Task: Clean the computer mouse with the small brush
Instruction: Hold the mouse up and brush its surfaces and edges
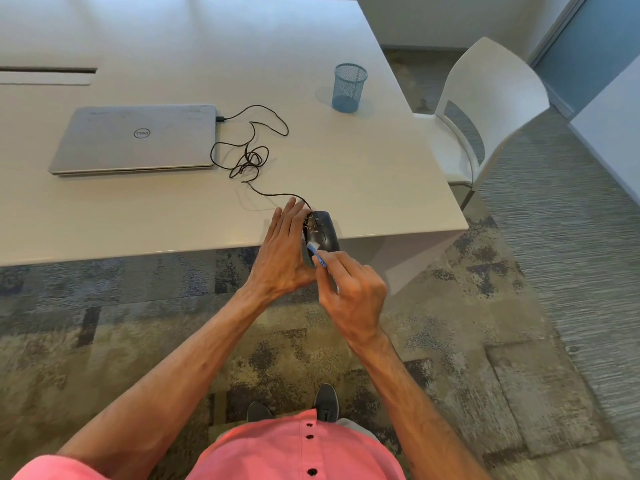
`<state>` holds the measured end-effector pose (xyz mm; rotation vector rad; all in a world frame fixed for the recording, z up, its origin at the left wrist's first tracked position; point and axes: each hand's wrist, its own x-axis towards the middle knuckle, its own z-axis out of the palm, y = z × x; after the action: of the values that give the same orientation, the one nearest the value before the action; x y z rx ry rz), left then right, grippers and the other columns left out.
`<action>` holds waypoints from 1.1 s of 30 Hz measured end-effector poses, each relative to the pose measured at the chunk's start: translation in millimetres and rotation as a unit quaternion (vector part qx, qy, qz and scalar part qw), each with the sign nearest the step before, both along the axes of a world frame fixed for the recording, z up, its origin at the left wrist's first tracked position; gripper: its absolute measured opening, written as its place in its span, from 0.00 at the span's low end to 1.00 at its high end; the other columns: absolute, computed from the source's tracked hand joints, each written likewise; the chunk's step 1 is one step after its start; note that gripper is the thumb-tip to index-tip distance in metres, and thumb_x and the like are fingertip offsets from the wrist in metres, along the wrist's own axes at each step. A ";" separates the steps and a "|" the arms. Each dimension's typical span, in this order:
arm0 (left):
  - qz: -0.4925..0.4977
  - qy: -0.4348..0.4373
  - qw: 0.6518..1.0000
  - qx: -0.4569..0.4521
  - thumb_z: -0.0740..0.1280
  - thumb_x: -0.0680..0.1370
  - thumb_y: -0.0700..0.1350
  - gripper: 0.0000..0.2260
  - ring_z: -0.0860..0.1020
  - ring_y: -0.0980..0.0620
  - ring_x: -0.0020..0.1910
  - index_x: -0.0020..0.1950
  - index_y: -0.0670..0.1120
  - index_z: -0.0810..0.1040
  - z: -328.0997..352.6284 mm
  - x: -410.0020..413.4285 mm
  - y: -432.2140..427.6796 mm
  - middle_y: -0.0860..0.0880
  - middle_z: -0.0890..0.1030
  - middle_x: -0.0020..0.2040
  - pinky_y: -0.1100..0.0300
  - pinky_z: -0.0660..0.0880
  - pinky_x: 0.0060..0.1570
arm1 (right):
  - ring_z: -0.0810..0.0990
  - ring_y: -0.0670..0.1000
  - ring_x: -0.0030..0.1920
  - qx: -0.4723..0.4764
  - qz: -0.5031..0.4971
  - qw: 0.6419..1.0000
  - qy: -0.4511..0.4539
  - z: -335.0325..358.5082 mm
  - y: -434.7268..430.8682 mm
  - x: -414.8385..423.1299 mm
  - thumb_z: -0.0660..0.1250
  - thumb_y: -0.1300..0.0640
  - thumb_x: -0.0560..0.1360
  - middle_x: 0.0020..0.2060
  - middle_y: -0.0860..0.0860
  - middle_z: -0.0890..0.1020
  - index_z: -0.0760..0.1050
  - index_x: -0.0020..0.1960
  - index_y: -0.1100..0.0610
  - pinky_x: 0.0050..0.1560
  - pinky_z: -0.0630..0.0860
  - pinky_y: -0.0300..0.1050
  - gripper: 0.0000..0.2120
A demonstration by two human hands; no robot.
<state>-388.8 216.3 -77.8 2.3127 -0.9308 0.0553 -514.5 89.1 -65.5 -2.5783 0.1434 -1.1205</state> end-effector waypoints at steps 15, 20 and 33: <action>0.001 -0.005 1.000 -0.004 0.70 0.72 0.75 0.58 0.52 0.43 0.93 0.88 0.35 0.62 4.9 -6.8 0.9 0.39 0.62 0.90 0.44 0.46 0.92 | 0.86 0.48 0.38 -0.056 -0.042 0.997 -0.008 8.9 -11.7 8.8 0.74 0.55 0.84 0.49 0.50 0.91 0.88 0.61 0.57 0.31 0.78 0.47 0.09; -0.006 0.004 1.000 0.000 0.68 0.76 0.68 0.50 0.52 0.42 0.93 0.88 0.37 0.62 6.5 -7.9 2.1 0.40 0.61 0.90 0.43 0.47 0.92 | 0.87 0.49 0.39 -0.048 -0.009 0.999 0.020 4.6 -0.4 3.7 0.73 0.55 0.85 0.48 0.49 0.90 0.88 0.59 0.57 0.33 0.77 0.48 0.08; 0.010 0.005 1.000 -0.018 0.71 0.73 0.74 0.56 0.53 0.43 0.93 0.88 0.35 0.63 1.1 -14.9 1.5 0.39 0.62 0.90 0.45 0.45 0.92 | 0.84 0.47 0.35 -0.036 -0.040 0.998 -0.018 20.4 -9.0 2.3 0.73 0.54 0.85 0.47 0.48 0.91 0.89 0.60 0.57 0.30 0.76 0.45 0.09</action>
<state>-403.7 217.8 -76.7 2.2866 -0.8952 0.0683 -512.1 80.1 -45.1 -2.6344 0.2045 -1.2218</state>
